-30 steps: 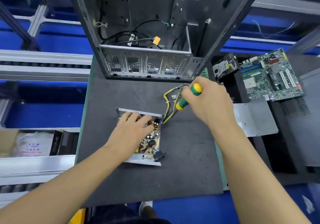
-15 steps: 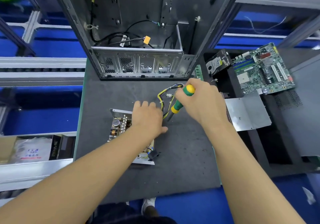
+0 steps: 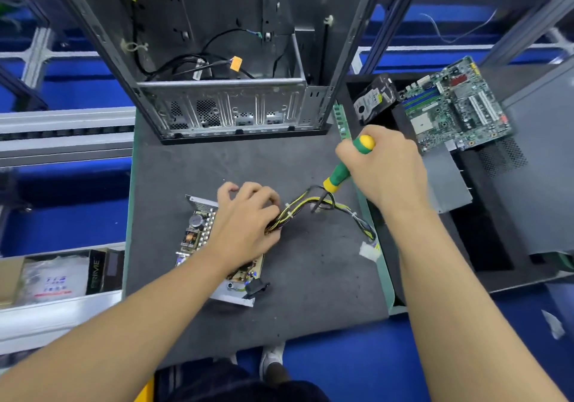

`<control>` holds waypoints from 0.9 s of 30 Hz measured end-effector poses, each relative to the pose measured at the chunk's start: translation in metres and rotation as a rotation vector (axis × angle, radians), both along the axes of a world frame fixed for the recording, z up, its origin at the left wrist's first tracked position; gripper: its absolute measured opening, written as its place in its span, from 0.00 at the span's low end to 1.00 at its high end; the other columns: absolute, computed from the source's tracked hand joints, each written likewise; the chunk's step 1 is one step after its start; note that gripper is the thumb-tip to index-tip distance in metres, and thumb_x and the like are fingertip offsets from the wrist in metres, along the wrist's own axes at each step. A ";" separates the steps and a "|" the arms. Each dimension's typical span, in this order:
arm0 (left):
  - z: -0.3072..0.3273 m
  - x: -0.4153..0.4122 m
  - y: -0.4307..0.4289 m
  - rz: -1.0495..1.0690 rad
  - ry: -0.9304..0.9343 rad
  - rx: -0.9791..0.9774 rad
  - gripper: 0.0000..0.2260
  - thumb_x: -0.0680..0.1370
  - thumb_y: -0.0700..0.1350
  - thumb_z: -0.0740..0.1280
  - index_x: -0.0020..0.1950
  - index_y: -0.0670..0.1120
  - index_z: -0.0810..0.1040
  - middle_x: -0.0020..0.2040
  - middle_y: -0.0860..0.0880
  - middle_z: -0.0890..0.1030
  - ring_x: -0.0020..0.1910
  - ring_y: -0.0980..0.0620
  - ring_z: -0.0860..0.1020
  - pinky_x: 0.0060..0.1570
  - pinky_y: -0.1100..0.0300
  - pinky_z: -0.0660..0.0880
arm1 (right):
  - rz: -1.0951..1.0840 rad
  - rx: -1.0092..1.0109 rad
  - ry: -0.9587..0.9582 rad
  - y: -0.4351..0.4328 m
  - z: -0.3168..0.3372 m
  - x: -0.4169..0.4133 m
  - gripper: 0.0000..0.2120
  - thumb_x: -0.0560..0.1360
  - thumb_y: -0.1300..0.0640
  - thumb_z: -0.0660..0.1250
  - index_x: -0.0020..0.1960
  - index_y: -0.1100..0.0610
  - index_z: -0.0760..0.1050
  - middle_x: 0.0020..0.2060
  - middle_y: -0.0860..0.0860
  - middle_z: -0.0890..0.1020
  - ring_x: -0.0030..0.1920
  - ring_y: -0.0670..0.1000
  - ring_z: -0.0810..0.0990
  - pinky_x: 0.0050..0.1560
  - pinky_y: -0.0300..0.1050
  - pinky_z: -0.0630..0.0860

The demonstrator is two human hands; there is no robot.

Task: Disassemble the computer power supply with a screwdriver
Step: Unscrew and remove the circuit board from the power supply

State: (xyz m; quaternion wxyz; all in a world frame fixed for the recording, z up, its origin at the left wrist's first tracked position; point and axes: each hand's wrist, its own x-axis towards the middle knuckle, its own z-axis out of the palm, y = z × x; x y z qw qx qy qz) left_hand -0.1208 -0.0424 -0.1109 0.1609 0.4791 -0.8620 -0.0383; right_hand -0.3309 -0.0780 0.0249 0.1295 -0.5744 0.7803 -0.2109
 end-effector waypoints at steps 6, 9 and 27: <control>-0.005 0.003 0.005 0.069 0.228 0.029 0.07 0.65 0.41 0.70 0.38 0.49 0.74 0.59 0.53 0.74 0.59 0.47 0.72 0.55 0.52 0.55 | -0.013 -0.018 -0.031 0.008 -0.009 0.003 0.15 0.71 0.47 0.63 0.36 0.58 0.66 0.27 0.51 0.70 0.35 0.57 0.68 0.29 0.47 0.60; -0.002 0.002 0.008 0.075 0.315 0.102 0.07 0.66 0.39 0.70 0.39 0.49 0.78 0.59 0.52 0.75 0.60 0.49 0.73 0.57 0.53 0.58 | -0.027 -0.038 -0.038 0.008 -0.006 0.002 0.16 0.72 0.46 0.64 0.37 0.58 0.67 0.28 0.51 0.70 0.36 0.58 0.69 0.30 0.48 0.60; 0.019 0.040 -0.010 0.507 0.497 0.289 0.02 0.77 0.42 0.70 0.47 0.48 0.82 0.45 0.56 0.84 0.47 0.49 0.81 0.65 0.48 0.66 | 0.375 0.067 -0.176 0.018 -0.030 0.050 0.10 0.77 0.44 0.64 0.47 0.51 0.74 0.32 0.50 0.75 0.39 0.57 0.74 0.38 0.51 0.74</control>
